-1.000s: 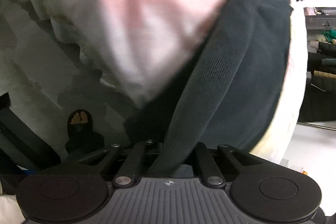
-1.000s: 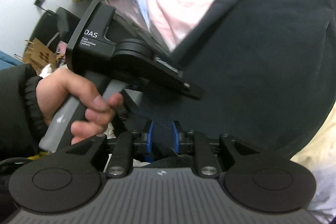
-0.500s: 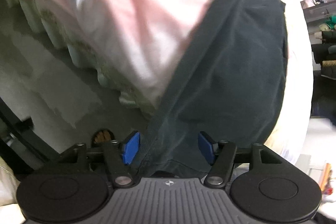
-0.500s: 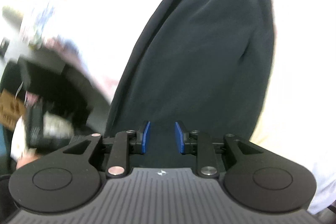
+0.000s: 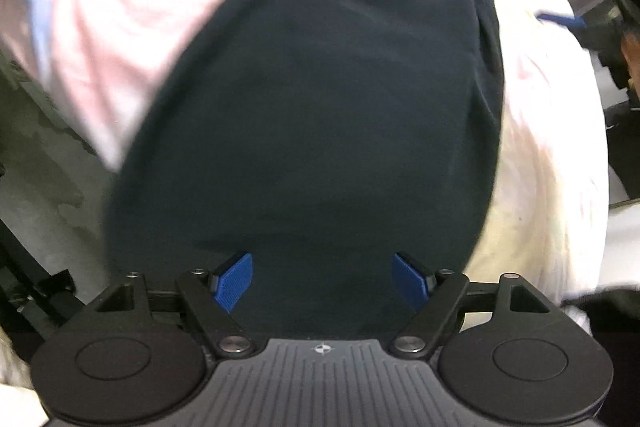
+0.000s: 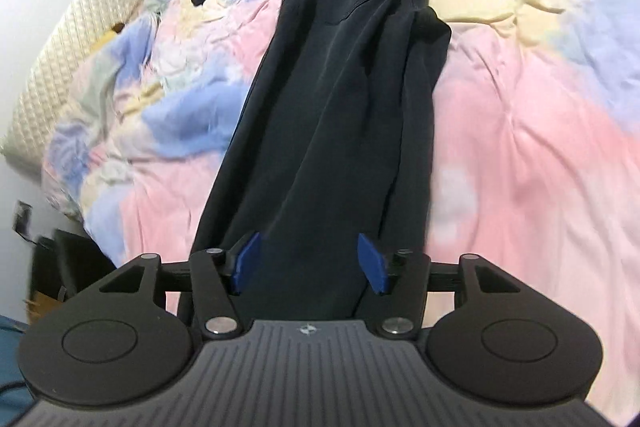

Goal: Fold clothes

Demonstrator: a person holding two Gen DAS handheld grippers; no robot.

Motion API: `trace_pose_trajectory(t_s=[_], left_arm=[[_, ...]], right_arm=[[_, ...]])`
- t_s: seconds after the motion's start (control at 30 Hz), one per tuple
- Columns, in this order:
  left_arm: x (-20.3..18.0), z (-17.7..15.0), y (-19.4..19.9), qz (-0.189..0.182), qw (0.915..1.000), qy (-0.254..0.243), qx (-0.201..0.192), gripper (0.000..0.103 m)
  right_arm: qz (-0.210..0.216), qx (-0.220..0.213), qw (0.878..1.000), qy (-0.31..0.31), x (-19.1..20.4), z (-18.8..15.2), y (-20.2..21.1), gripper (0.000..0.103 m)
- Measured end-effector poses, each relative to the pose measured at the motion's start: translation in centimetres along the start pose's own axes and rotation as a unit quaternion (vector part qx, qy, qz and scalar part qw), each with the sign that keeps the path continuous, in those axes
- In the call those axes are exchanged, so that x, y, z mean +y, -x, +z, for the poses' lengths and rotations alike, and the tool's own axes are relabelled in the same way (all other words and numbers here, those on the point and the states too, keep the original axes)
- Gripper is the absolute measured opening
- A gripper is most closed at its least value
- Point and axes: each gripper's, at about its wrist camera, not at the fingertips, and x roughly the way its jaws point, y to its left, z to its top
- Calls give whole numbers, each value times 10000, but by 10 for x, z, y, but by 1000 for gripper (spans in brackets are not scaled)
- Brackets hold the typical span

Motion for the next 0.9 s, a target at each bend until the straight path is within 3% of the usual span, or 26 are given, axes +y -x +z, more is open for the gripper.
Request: trace_pose_trajectory(t_s=[0.2, 0.43, 0.67, 0.9], left_arm=[[-58, 2, -21, 315, 9992, 248, -19, 75], [-89, 10, -54, 519, 9975, 332, -339, 76], [-111, 8, -85, 1170, 9904, 334, -654, 78], [-117, 8, -89, 1562, 9827, 482, -865, 64]], right_arm=[[248, 309, 9990, -193, -38, 67, -35, 58], [280, 393, 9985, -257, -73, 123, -71, 66], [440, 420, 9981, -117, -89, 154, -111, 68], [562, 218, 9982, -46, -86, 170, -105, 65]])
